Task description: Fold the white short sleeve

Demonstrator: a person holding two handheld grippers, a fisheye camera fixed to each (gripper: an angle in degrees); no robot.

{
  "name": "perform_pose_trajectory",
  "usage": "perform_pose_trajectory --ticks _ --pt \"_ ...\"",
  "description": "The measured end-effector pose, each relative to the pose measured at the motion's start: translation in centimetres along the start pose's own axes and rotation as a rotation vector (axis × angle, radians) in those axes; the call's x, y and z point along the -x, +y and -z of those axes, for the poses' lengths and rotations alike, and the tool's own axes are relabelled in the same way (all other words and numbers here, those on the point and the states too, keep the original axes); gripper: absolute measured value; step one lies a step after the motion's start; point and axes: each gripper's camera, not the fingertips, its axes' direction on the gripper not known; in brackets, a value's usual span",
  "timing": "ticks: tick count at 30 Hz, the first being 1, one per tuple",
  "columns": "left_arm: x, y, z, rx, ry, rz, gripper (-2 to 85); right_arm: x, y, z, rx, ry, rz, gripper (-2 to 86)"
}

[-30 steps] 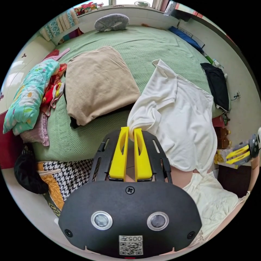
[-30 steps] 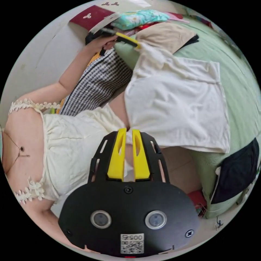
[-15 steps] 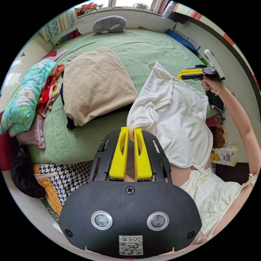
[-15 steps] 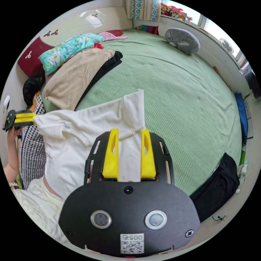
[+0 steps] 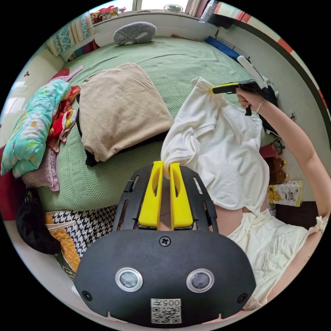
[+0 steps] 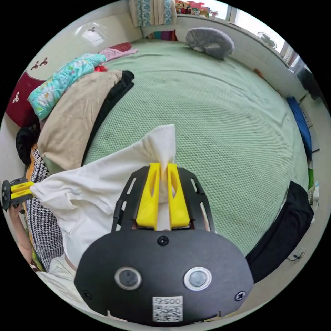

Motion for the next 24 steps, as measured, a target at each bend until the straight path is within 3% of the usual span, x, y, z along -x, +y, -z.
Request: perform_pose_trajectory --ticks 6,13,20,24 --pt "-2.5 -6.0 2.3 -0.076 -0.100 -0.063 4.6 -4.7 2.8 8.0 -0.106 0.044 -0.123 -0.1" --pt "-5.9 -18.6 1.6 -0.035 -0.319 -0.138 3.0 -8.8 -0.1 14.3 -0.162 0.170 -0.188 -0.1" --pt "-4.9 -31.8 0.0 -0.090 -0.324 0.033 3.9 -12.4 -10.4 14.4 -0.199 0.289 -0.314 0.9" --pt "-4.2 -34.5 -4.6 0.002 -0.257 0.106 8.1 -13.9 -11.8 11.4 -0.161 0.274 -0.360 3.2"
